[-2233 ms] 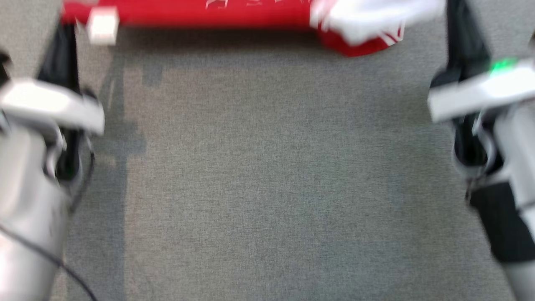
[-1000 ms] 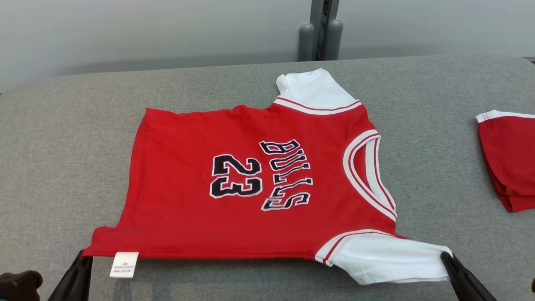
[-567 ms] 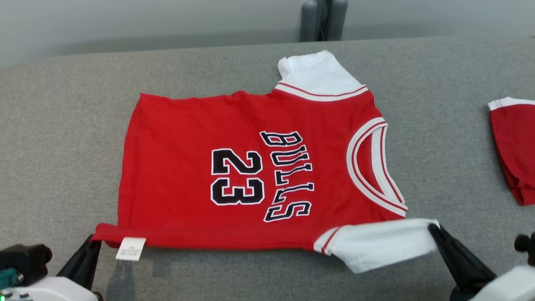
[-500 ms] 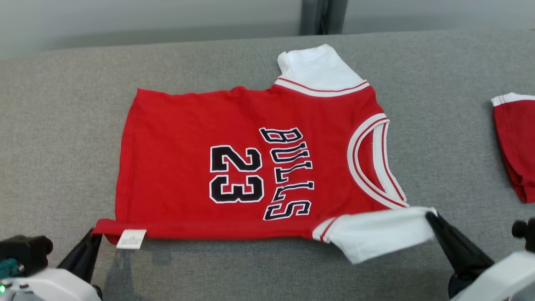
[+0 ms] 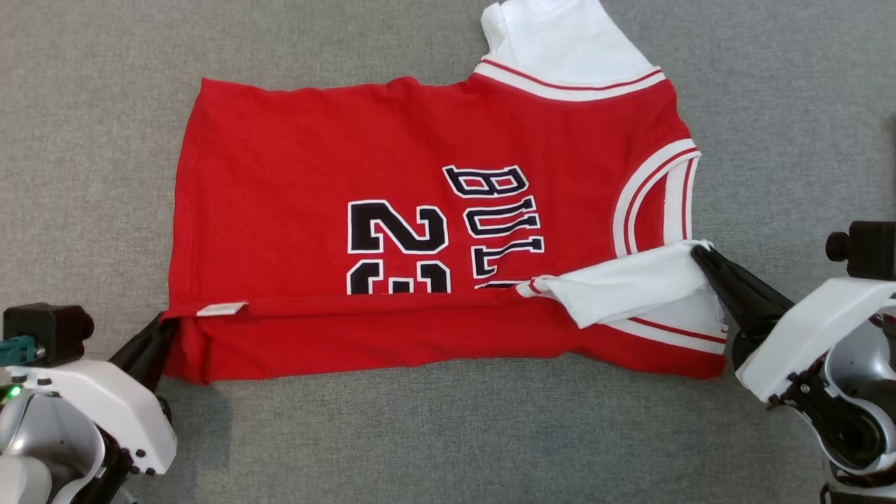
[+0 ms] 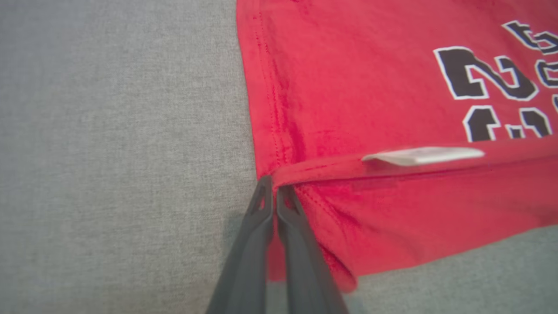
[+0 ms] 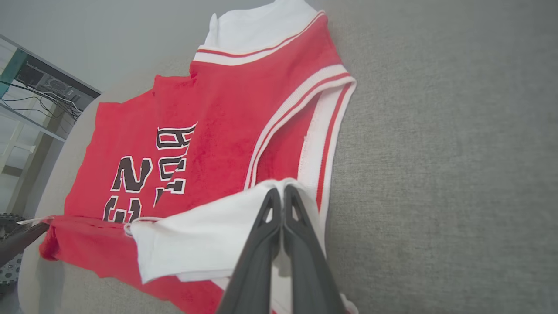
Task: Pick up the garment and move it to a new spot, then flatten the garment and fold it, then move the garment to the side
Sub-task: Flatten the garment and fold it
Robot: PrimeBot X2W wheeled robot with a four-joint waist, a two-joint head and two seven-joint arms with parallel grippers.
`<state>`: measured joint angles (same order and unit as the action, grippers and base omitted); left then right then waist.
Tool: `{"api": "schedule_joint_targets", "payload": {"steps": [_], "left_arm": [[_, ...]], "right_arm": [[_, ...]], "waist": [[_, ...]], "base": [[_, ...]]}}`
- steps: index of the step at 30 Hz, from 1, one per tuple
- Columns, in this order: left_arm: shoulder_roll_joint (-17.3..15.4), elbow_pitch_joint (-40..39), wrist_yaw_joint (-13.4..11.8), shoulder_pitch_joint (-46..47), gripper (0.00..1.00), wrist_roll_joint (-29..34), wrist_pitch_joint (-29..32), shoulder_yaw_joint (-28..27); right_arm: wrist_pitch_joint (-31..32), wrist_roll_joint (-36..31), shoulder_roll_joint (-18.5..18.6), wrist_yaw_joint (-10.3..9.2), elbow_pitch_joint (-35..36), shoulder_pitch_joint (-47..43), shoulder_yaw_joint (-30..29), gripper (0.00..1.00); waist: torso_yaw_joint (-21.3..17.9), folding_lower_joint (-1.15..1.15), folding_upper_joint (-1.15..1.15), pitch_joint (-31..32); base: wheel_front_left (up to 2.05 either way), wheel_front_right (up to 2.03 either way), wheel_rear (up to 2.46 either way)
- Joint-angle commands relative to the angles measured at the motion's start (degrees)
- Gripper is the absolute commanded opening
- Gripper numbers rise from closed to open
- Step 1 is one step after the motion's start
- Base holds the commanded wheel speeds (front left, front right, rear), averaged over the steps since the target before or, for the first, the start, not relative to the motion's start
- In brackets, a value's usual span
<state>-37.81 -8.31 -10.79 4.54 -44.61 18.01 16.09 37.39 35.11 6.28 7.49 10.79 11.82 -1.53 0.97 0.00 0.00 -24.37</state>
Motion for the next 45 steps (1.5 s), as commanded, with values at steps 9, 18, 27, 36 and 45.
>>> {"api": "schedule_joint_targets", "payload": {"steps": [9,18,27,36,45], "left_arm": [[3.8,5.1,1.4,5.6,1.0,-0.3,-4.9,-0.1],[10.1,3.2,-0.5,4.2,1.0,-1.4,-16.9,-4.7],[15.0,-0.5,-2.3,2.9,1.0,2.1,-30.4,-8.4],[15.9,0.5,-0.1,2.0,1.0,12.5,-33.1,-8.9],[16.3,5.4,2.1,0.9,1.0,16.3,-33.2,-7.4]], "right_arm": [[-6.6,6.6,-2.0,0.02,-4.4,4.5,-1.4,1.0],[-23.4,4.7,-2.8,0.02,-2.5,1.8,-2.2,1.0],[-42.2,-7.8,-2.5,0.02,0.6,-2.0,-1.2,1.0],[-46.3,-18.6,-1.1,0.01,-1.8,-5.8,1.4,1.0],[-45.6,-20.0,-1.5,0.01,-3.8,-7.4,2.6,1.0]], "waist": [[0.6,0.0,0.0,-2.1],[0.5,0.0,0.0,-1.3],[0.0,0.0,0.0,2.2],[0.0,0.0,0.0,5.4],[0.0,0.0,0.0,6.9]], "base": [[0.0,0.0,0.0],[0.0,0.0,0.0],[0.0,0.0,0.0],[0.0,0.0,0.0],[0.0,0.0,0.0]]}}
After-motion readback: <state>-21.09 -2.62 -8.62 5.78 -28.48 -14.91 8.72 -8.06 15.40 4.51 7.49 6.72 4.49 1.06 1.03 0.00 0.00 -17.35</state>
